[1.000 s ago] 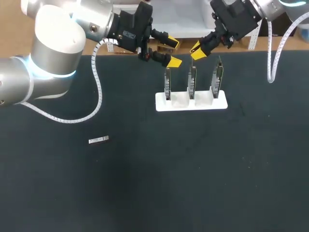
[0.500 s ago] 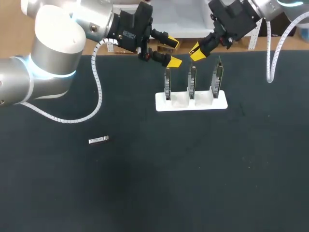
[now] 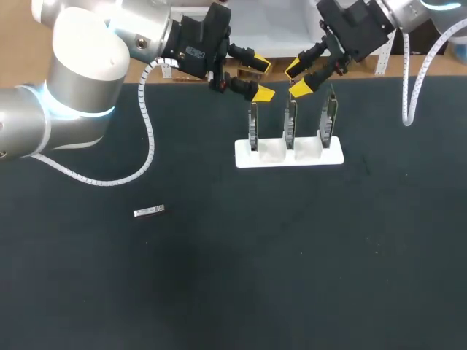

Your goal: Pick up the optical module with the left hand, and insert it into the network port with the right hand.

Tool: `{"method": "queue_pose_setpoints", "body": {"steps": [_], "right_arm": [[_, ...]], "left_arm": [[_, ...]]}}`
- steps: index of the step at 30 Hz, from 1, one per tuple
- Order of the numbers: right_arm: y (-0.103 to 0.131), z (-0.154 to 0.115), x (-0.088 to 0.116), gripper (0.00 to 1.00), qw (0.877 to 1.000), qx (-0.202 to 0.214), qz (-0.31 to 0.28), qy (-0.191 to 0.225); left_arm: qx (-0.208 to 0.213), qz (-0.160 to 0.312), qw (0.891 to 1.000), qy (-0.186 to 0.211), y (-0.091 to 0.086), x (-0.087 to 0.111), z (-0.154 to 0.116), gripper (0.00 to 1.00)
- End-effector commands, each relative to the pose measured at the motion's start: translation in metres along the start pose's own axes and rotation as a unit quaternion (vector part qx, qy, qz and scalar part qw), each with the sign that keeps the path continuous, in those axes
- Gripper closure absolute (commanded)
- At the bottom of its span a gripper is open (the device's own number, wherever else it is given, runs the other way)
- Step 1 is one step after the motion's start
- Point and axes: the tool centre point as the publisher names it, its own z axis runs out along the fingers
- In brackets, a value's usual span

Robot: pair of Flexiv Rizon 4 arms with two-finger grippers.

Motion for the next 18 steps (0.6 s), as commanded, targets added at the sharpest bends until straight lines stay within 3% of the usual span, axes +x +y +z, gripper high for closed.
{"method": "queue_pose_setpoints", "body": {"steps": [1, 18], "right_arm": [[0.004, -0.006, -0.001, 0.00, 1.000, 0.008, 0.006, -0.010], [0.011, -0.035, 0.012, 0.00, 0.999, 0.031, 0.014, -0.021]], "left_arm": [[0.001, -0.001, 1.000, 0.002, 0.001, -0.001, 0.000, 0.00], [0.001, -0.001, 1.000, 0.002, 0.001, -0.001, 0.000, 0.00]]}}
